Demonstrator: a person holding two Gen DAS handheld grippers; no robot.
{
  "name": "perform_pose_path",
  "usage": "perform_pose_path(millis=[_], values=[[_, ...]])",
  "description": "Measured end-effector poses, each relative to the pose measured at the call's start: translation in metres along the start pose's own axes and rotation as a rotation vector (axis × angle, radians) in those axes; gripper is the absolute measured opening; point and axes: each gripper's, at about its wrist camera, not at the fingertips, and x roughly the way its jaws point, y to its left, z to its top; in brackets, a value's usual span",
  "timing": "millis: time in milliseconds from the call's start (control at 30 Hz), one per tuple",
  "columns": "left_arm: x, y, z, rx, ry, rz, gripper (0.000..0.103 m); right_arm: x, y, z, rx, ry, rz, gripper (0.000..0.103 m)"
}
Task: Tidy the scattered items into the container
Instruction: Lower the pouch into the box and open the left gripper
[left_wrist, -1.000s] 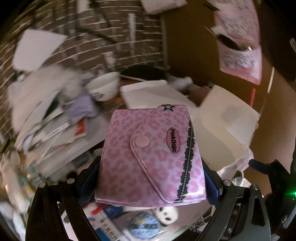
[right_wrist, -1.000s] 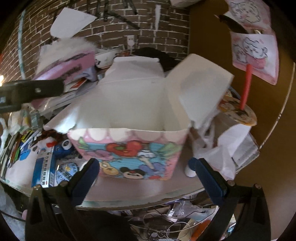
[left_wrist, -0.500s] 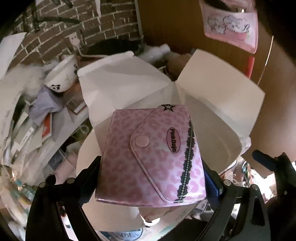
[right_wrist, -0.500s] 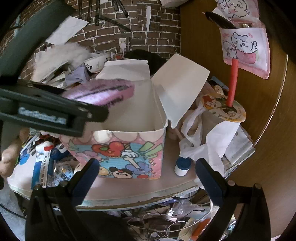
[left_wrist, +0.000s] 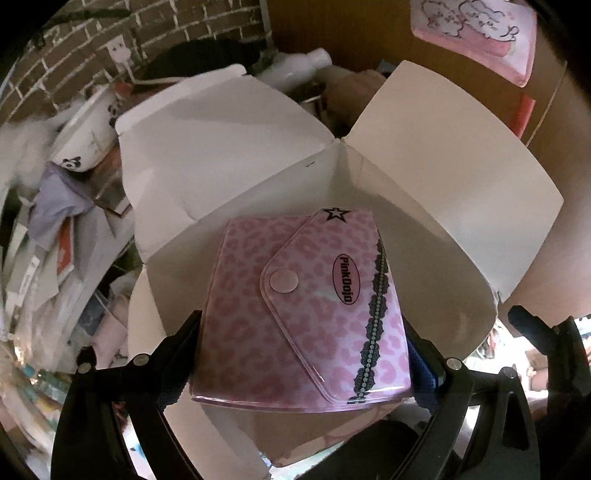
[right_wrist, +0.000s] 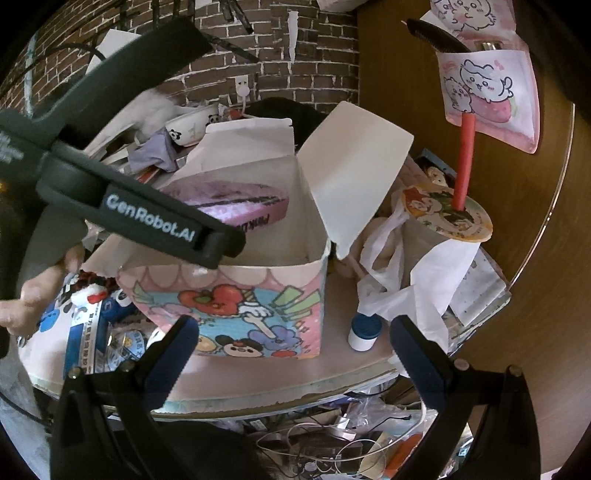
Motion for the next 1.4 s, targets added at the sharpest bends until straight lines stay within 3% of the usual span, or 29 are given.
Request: perform_pose_path(millis=[167, 267, 767, 900, 1000, 1200, 1400], values=[[0.008, 0.003, 0.002, -0.026, 0.044, -0.026, 0.095, 0.000, 0.001, 0.000, -0.002, 0.000, 0.003, 0.103], [0.020, 0.001, -0.001, -0.021, 0.079, 0.016, 0.095, 0.001, 0.002, 0.000, -0.005, 0.001, 0.006, 0.103], [0.012, -0.015, -0.009, -0.030, 0.072, 0.029, 0.095, 0.000, 0.002, 0.001, -0.004, 0.005, 0.009, 0.103], [0.006, -0.021, -0.013, -0.031, 0.052, 0.050, 0.096, 0.000, 0.002, 0.001, -0.005, 0.005, 0.009, 0.103], [-0.010, -0.027, -0.015, -0.019, -0.004, 0.110, 0.095, 0.001, 0.002, 0.001, -0.004, 0.007, 0.009, 0.103], [-0.031, -0.028, -0.020, -0.029, -0.045, 0.127, 0.095, 0.000, 0.002, 0.003, -0.008, 0.004, 0.011, 0.103], [-0.038, -0.002, -0.029, -0.087, -0.120, 0.114, 0.095, 0.004, 0.009, 0.004, -0.024, 0.007, 0.021, 0.103]])
